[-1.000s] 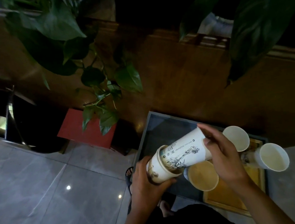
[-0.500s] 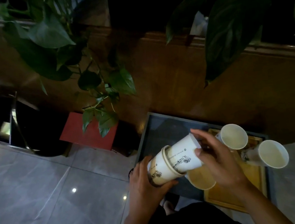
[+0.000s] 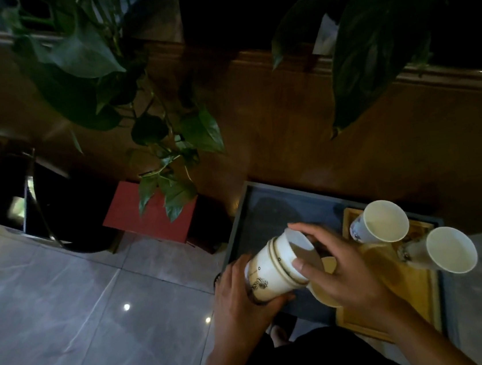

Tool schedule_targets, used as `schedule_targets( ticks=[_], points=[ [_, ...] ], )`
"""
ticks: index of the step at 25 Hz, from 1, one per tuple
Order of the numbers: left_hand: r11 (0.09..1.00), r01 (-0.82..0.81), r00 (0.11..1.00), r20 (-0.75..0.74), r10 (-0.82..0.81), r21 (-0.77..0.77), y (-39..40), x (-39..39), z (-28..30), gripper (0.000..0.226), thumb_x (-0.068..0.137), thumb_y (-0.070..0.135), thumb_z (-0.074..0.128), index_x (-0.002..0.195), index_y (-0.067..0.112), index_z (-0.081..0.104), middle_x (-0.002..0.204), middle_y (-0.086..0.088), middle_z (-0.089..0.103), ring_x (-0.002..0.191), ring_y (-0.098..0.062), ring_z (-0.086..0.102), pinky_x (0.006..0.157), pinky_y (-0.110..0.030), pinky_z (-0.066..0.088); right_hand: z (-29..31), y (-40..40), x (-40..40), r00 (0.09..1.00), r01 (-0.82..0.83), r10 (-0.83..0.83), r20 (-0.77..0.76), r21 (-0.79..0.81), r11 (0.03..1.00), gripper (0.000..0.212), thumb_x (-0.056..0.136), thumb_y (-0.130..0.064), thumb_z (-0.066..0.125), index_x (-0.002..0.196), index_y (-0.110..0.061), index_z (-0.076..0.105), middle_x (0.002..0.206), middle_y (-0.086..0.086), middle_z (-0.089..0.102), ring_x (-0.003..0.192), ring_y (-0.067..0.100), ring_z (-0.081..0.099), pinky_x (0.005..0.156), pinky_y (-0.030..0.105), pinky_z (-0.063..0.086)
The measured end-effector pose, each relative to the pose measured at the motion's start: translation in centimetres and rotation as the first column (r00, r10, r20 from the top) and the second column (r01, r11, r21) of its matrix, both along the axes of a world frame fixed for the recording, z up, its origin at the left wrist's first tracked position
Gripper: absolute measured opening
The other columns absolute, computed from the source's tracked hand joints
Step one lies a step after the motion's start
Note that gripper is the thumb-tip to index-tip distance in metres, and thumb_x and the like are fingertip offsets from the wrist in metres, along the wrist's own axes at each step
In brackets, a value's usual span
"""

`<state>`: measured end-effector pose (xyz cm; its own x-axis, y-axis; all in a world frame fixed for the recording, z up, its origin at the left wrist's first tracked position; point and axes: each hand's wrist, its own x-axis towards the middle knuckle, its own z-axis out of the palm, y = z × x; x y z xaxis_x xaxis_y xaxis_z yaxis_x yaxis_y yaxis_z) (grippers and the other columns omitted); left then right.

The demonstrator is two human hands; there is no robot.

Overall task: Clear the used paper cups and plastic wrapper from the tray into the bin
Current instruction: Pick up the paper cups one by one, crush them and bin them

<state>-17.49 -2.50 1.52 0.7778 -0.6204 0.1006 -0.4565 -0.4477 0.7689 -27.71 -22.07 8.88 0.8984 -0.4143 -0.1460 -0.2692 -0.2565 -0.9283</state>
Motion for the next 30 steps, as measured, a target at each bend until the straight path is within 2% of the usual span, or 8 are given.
schedule_targets(
  ticks=[8,16,20,23,24,26,28,30],
  points=[
    [1.0,0.011,1.0,0.006,-0.011,0.007,0.1,-0.1,-0.1,0.089,0.062,0.073,0.08,0.136,0.039,0.045,0.123,0.02,0.054,0.111,-0.008,0.059,0.081,-0.038,0.055,-0.7,0.7,0.3,1.0,-0.03,0.03,-0.005,-0.009,1.0,0.057,0.088,-0.059,0.066,0.141,-0.042,0.051,0.138,-0.017,0.056,0.127,0.004,0.056,0.094,0.014,0.05],
    [1.0,0.014,1.0,-0.006,-0.014,-0.021,0.1,0.1,-0.3,0.087,0.064,0.069,0.082,0.136,0.033,0.048,0.124,0.018,0.055,0.109,-0.01,0.061,0.081,-0.038,0.055,-0.1,1.3,0.8,0.997,-0.064,0.063,-0.035,-0.046,0.997,0.056,0.085,-0.058,0.068,0.138,-0.048,0.051,0.138,-0.027,0.052,0.131,-0.001,0.05,0.099,0.023,0.05],
    [1.0,0.002,1.0,-0.027,-0.002,0.004,-0.2,0.6,-0.9,0.076,0.071,0.073,0.073,0.132,0.035,0.051,0.123,0.019,0.056,0.112,-0.005,0.057,0.085,-0.04,0.052,-0.1,1.9,1.5,0.989,-0.117,0.099,-0.109,-0.177,0.977,0.064,0.08,-0.059,0.072,0.139,-0.045,0.051,0.144,-0.029,0.042,0.132,-0.007,0.046,0.106,0.024,0.046],
    [0.996,0.089,0.996,0.012,-0.088,-0.028,-0.9,1.0,-2.5,0.061,0.086,0.063,0.062,0.132,0.025,0.052,0.129,0.006,0.058,0.117,-0.017,0.058,0.091,-0.046,0.051,-0.7,3.0,2.8,0.953,-0.243,0.162,-0.256,-0.325,0.914,0.077,0.079,-0.069,0.061,0.147,-0.052,0.029,0.154,-0.028,0.026,0.139,0.001,0.04,0.109,0.032,0.046],
    [0.993,0.117,0.993,0.0,-0.117,-0.015,-1.2,1.3,-3.1,0.059,0.087,0.059,0.061,0.135,0.026,0.049,0.133,0.006,0.056,0.12,-0.016,0.057,0.096,-0.042,0.051,-1.2,3.5,3.4,0.93,-0.287,0.167,-0.328,-0.362,0.887,0.081,0.081,-0.068,0.059,0.149,-0.054,0.018,0.16,-0.023,0.021,0.143,0.009,0.037,0.109,0.036,0.046],
    [0.99,0.138,0.981,-0.138,-0.133,0.026,-1.9,1.5,-3.8,0.061,0.085,0.056,0.062,0.139,0.036,0.044,0.134,0.023,0.047,0.122,0.003,0.05,0.099,-0.02,0.045,-2.3,4.5,4.6,0.872,-0.352,0.129,-0.473,-0.423,0.835,0.087,0.086,-0.063,0.061,0.153,-0.053,0.004,0.168,-0.009,0.009,0.15,0.024,0.029,0.111,0.044,0.043],
    [0.991,0.126,0.945,-0.311,-0.106,0.044,-2.5,1.6,-4.9,0.063,0.081,0.06,0.061,0.138,0.041,0.041,0.126,0.033,0.044,0.116,0.014,0.05,0.088,-0.003,0.042,-3.5,5.5,5.4,0.83,-0.407,0.091,-0.551,-0.484,0.775,0.086,0.091,-0.057,0.06,0.155,-0.048,0.003,0.169,0.0,0.004,0.151,0.031,0.024,0.113,0.047,0.04],
    [0.991,0.109,0.913,-0.403,-0.067,0.083,-2.8,1.6,-6.1,0.062,0.076,0.066,0.057,0.131,0.042,0.045,0.116,0.031,0.048,0.112,0.009,0.053,0.079,0.001,0.041,-4.4,6.0,5.8,0.814,-0.436,0.082,-0.575,-0.51,0.741,0.084,0.092,-0.053,0.061,0.156,-0.045,0.006,0.168,0.004,0.006,0.15,0.033,0.024,0.114,0.047,0.04]
  ],
)
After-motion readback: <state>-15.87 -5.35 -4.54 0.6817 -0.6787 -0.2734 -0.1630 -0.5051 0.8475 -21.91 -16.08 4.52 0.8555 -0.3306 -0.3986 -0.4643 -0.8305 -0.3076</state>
